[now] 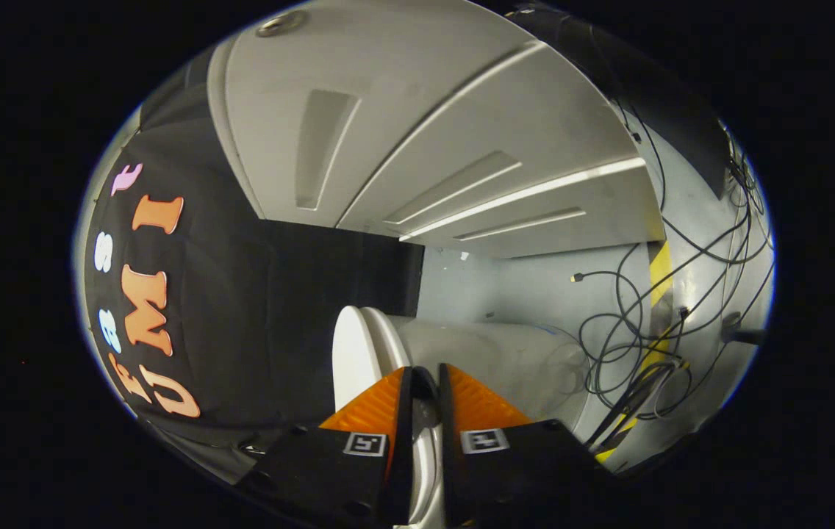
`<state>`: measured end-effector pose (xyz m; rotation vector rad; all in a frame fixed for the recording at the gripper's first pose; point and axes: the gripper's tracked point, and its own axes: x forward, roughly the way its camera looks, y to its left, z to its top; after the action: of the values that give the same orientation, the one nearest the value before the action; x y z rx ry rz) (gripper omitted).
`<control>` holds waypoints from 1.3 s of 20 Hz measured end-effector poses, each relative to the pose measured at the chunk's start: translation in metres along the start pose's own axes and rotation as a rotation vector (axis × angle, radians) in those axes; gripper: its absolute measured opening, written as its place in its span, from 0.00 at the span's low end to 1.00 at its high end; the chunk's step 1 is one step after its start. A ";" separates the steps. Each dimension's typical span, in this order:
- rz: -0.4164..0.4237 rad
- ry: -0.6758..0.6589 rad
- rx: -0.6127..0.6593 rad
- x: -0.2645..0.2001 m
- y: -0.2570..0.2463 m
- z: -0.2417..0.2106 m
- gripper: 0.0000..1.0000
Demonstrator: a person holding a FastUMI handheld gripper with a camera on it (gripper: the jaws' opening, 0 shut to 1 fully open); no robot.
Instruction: Open the toilet lid.
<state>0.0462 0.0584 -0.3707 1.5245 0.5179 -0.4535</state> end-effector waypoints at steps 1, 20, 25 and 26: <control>0.015 0.008 -0.003 -0.006 0.001 0.002 0.23; 0.169 -0.085 -0.392 -0.044 0.102 0.000 0.08; 0.167 -0.189 -0.535 -0.049 0.149 0.001 0.08; 0.181 -0.189 -0.558 -0.053 0.160 -0.004 0.08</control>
<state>0.0957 0.0609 -0.2101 0.9691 0.3180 -0.2767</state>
